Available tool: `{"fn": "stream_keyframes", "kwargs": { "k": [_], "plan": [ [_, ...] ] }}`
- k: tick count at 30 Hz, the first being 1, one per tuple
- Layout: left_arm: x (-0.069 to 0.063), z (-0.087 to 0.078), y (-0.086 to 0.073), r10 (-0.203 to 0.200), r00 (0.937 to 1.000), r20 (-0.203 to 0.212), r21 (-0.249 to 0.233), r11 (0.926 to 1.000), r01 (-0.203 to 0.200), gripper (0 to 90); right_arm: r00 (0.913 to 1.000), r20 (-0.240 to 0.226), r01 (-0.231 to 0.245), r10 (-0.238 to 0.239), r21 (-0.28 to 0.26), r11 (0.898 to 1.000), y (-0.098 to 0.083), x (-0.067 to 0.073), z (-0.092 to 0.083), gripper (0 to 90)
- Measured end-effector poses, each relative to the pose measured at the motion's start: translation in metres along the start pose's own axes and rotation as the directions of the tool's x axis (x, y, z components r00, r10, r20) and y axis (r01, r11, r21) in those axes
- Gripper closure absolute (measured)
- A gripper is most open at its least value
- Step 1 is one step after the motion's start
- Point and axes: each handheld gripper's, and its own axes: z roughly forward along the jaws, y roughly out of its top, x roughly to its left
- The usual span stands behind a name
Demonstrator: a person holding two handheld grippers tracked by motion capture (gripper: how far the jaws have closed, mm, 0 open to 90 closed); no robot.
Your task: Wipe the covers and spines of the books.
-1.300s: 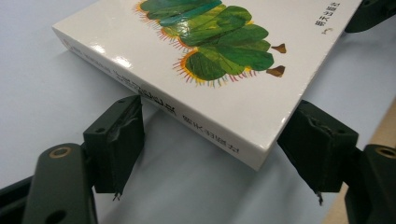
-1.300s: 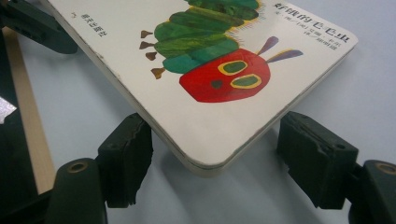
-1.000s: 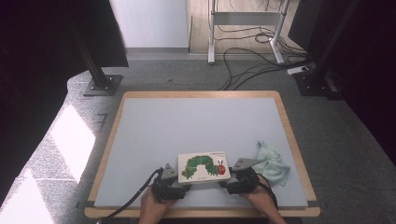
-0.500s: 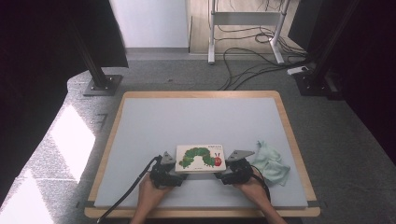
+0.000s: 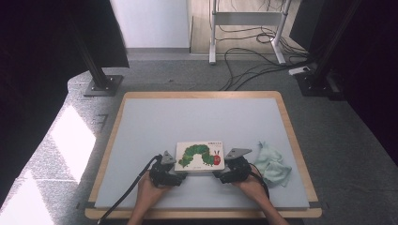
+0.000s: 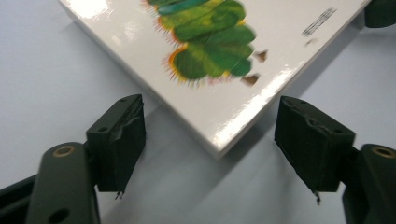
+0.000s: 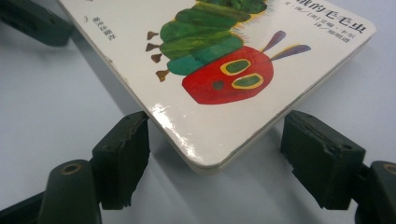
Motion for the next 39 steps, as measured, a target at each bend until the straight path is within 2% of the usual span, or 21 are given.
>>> {"fn": "stream_keyframes", "kwargs": {
  "k": [3, 5, 9, 12, 13, 18, 23, 28, 35, 39],
  "plan": [
    [0.000, -0.001, -0.001, 0.004, 1.0000, -0.005, 0.005, 1.0000, -0.004, 25.5, 1.0000, -0.001, -0.005, 0.005, 0.002, 1.000, -0.001, 0.001, -0.001, 22.1],
    [0.000, -0.002, -0.001, 0.010, 0.9993, -0.037, 0.012, 0.9999, -0.010, 26.0, 0.9999, -0.003, -0.013, 0.013, -0.002, 1.000, -0.002, 0.000, -0.004, 25.4],
    [0.002, -0.001, -0.001, 0.023, 0.9991, -0.035, 0.009, 0.9997, -0.022, 25.6, 0.9991, 0.013, -0.040, 0.040, -0.023, 0.999, -0.007, -0.004, -0.007, 28.2],
    [0.002, -0.002, -0.001, 0.048, 0.9986, -0.022, -0.002, 0.9988, -0.048, 32.9, 0.9994, 0.024, -0.024, 0.024, -0.019, 1.000, -0.007, -0.003, -0.007, 28.7],
    [0.002, -0.002, -0.001, 0.052, 0.9982, -0.030, -0.006, 0.9986, -0.052, 36.5, 0.9994, 0.026, -0.021, 0.021, -0.017, 1.000, -0.006, -0.002, -0.006, 29.3],
    [0.010, 0.002, 0.001, 0.035, 0.9989, -0.031, -0.027, 0.9990, -0.036, 40.8, 0.9995, 0.028, -0.014, 0.015, -0.036, 0.999, -0.005, -0.003, -0.003, 33.0],
    [0.016, 0.006, 0.005, 0.020, 0.9992, -0.034, -0.038, 0.9991, -0.021, 41.8, 0.9994, 0.031, -0.014, 0.015, -0.031, 0.999, 0.000, -0.009, 0.001, 33.9],
    [0.017, 0.009, 0.009, 0.015, 0.9988, -0.046, -0.040, 0.9990, -0.017, 43.6, 0.9976, 0.052, -0.044, 0.046, -0.036, 0.998, 0.004, -0.019, 0.004, 35.3],
    [0.017, 0.010, 0.009, 0.008, 0.9992, -0.040, -0.044, 0.9990, -0.010, 41.4, 0.9971, 0.055, -0.051, 0.053, -0.038, 0.998, 0.005, -0.021, 0.005, 35.1],
    [0.018, 0.010, 0.009, 0.001, 0.9987, -0.051, -0.040, 0.9992, -0.003, 31.1, 0.9971, 0.052, -0.053, 0.055, -0.036, 0.998, 0.005, -0.021, 0.004, 30.5]
  ]
}}
